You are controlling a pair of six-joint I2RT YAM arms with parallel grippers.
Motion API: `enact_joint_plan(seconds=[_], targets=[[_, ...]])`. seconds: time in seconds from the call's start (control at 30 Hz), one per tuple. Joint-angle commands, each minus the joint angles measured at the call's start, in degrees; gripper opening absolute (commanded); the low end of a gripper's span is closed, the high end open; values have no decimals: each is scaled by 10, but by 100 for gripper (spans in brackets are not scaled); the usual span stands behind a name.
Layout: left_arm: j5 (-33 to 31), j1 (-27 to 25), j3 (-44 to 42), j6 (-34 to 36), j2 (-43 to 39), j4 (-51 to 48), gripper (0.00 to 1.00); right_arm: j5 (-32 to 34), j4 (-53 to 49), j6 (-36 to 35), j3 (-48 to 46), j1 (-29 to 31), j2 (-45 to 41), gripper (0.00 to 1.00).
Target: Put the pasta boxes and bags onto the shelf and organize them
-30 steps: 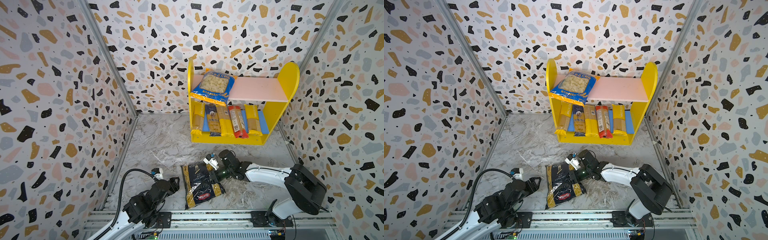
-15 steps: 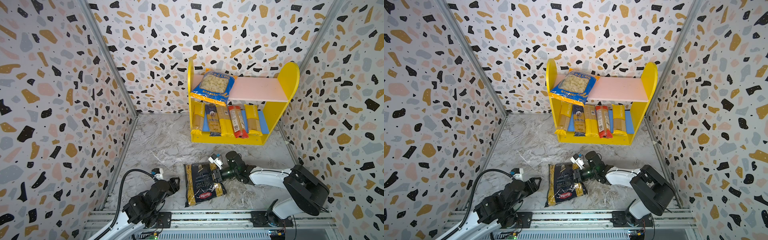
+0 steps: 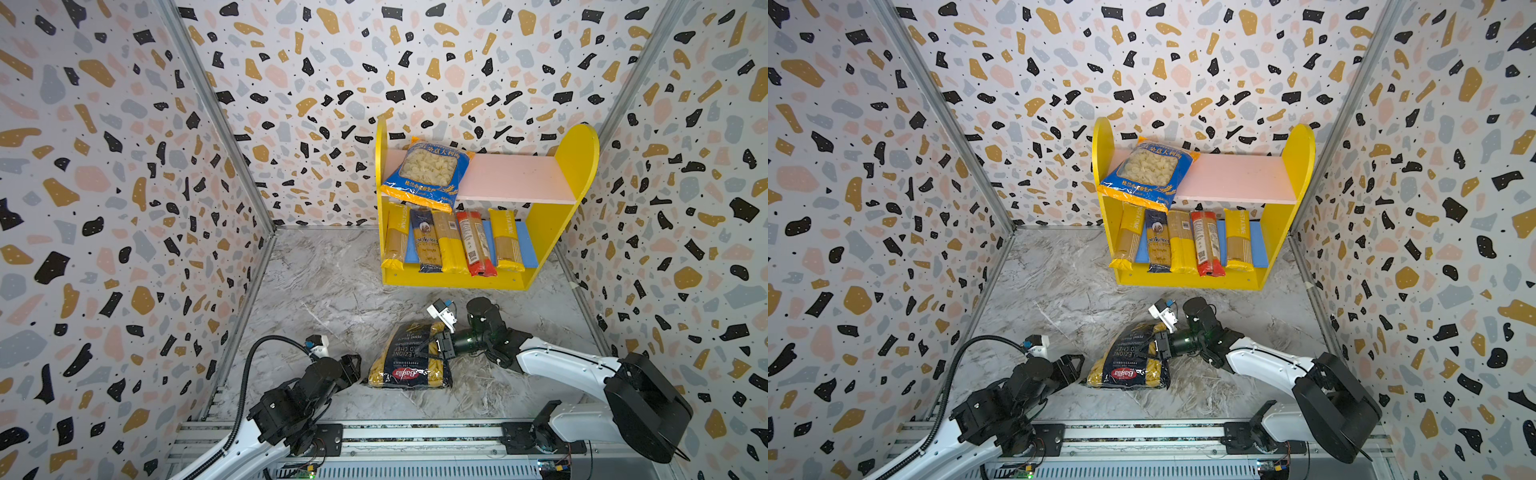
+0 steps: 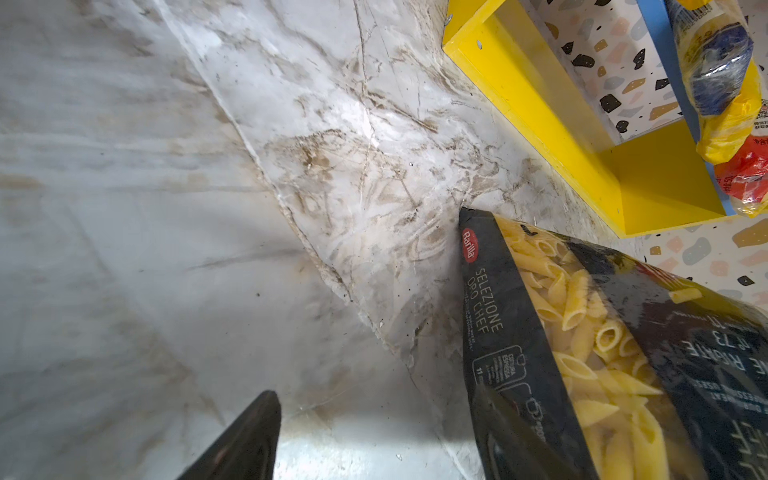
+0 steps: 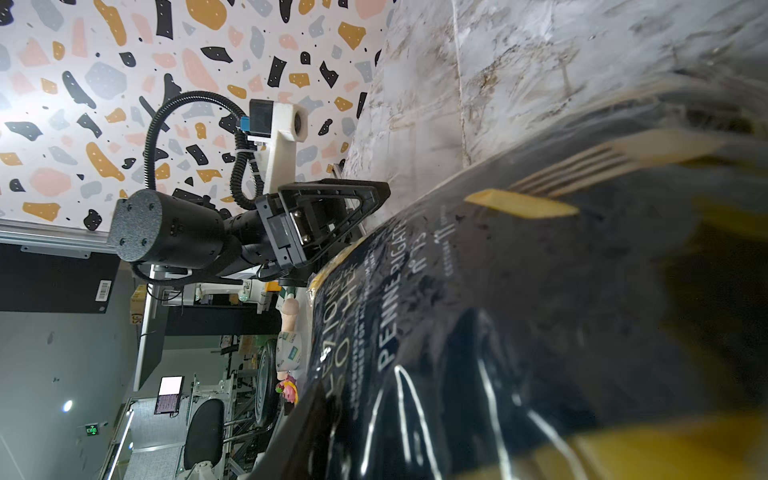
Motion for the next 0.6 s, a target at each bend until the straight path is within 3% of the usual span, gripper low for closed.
enact_joint_plan(seconds=[0.0,0.13,0.37,0.57], targets=[[10,2,4,13,10,35,74,-32,76,-12,-1,-3,-25,12],[6,2,12,20,20,38,74,-27,76,-16,-13,-6,-36,12],[14,2,-1,26,51,91,74,0,-25,-64,9,-30,-64,11],[44,2,-6,38,136,178,74,9,12,-32,-17,-36,-49,19]])
